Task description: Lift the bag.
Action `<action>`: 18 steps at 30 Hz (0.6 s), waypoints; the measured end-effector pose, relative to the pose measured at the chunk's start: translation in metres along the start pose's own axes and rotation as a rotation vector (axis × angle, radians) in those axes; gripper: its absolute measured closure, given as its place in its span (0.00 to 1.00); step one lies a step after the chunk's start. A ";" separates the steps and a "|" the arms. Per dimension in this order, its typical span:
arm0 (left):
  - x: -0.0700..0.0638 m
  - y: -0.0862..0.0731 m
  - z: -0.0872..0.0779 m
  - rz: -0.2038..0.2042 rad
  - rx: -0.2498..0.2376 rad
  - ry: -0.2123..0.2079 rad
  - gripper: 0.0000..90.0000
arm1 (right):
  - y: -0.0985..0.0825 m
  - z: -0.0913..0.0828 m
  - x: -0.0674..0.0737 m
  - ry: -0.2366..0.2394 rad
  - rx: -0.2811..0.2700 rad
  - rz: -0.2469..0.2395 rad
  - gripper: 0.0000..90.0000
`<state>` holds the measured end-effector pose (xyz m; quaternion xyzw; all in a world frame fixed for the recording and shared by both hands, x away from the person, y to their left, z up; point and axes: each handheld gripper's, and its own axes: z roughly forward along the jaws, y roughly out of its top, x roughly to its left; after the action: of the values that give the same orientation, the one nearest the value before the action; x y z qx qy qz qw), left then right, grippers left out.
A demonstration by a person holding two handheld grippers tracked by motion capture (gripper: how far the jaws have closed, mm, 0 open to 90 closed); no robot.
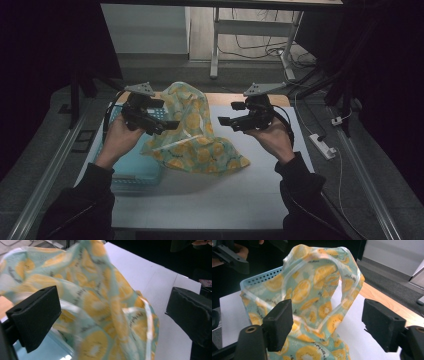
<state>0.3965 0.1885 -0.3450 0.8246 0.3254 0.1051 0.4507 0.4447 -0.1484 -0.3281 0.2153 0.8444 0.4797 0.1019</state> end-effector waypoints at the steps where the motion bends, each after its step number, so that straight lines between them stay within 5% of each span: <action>1: 0.000 -0.003 0.000 -0.003 -0.002 0.001 0.00 | -0.002 0.001 0.001 -0.001 0.000 0.000 0.26; 18: -0.011 -0.049 -0.006 -0.049 -0.060 -0.007 0.00 | -0.038 0.014 0.019 0.014 0.013 -0.008 0.01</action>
<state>0.3634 0.2039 -0.3802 0.8026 0.3409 0.1010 0.4790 0.4232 -0.1459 -0.3667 0.2095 0.8491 0.4753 0.0966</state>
